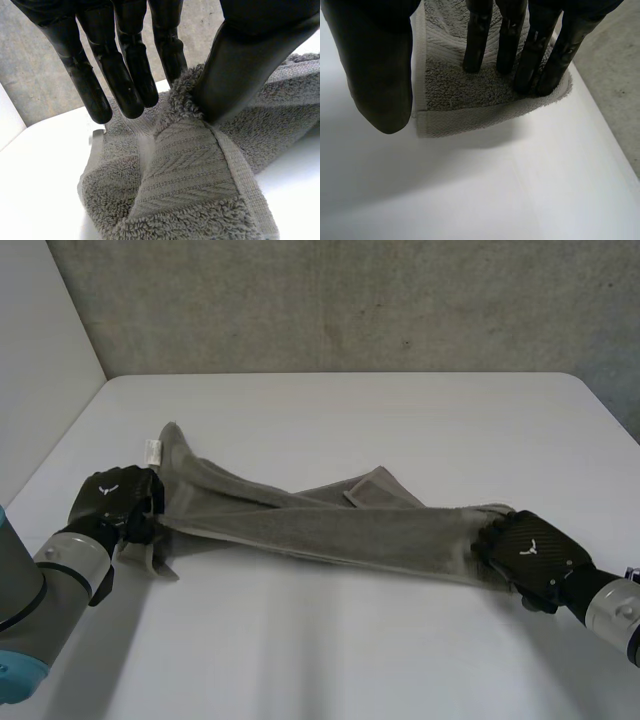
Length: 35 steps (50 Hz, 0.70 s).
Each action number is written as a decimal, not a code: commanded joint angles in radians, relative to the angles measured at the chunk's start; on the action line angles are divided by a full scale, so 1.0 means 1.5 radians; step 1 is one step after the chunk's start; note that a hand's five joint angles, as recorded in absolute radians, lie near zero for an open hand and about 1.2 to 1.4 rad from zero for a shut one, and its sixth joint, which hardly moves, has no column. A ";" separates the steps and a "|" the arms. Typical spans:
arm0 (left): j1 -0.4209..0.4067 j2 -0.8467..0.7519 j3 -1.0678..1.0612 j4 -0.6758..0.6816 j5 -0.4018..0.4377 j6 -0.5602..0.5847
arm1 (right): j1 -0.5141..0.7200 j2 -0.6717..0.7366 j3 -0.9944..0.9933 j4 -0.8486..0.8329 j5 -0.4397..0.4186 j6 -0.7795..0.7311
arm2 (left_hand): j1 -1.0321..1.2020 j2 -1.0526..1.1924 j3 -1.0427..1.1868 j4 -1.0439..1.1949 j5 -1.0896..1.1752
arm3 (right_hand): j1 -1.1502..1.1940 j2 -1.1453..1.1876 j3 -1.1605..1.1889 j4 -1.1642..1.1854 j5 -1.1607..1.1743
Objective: Fold the towel.
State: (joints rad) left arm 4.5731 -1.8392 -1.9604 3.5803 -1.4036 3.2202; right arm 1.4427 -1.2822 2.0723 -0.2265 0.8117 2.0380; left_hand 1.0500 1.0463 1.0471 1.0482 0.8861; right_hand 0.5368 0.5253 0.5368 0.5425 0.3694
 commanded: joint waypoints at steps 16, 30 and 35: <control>-0.003 -0.001 0.000 0.000 0.013 0.000 | 0.056 0.064 -0.074 -0.069 0.102 0.112 | -0.006 -0.003 -0.004 -0.005 -0.013 | 0.020 0.027 0.020 0.016 0.015; -0.003 -0.001 0.000 0.000 0.014 0.000 | 0.070 0.086 -0.127 -0.081 0.166 0.173 | -0.006 -0.003 -0.004 -0.005 -0.013 | 0.020 0.027 0.020 0.016 0.015; -0.003 -0.001 0.000 0.000 0.014 0.000 | 0.070 0.090 -0.146 -0.081 0.174 0.203 | -0.006 -0.003 -0.004 -0.005 -0.013 | 0.020 0.027 0.020 0.016 0.015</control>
State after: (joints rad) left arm 4.5681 -1.8408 -1.9604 3.5803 -1.3822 3.2207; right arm 1.5490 -1.1534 1.8813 -0.3486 1.0575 2.3029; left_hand 1.0500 1.0463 1.0471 1.0482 0.8860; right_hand 0.5536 0.5434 0.5564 0.5620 0.3873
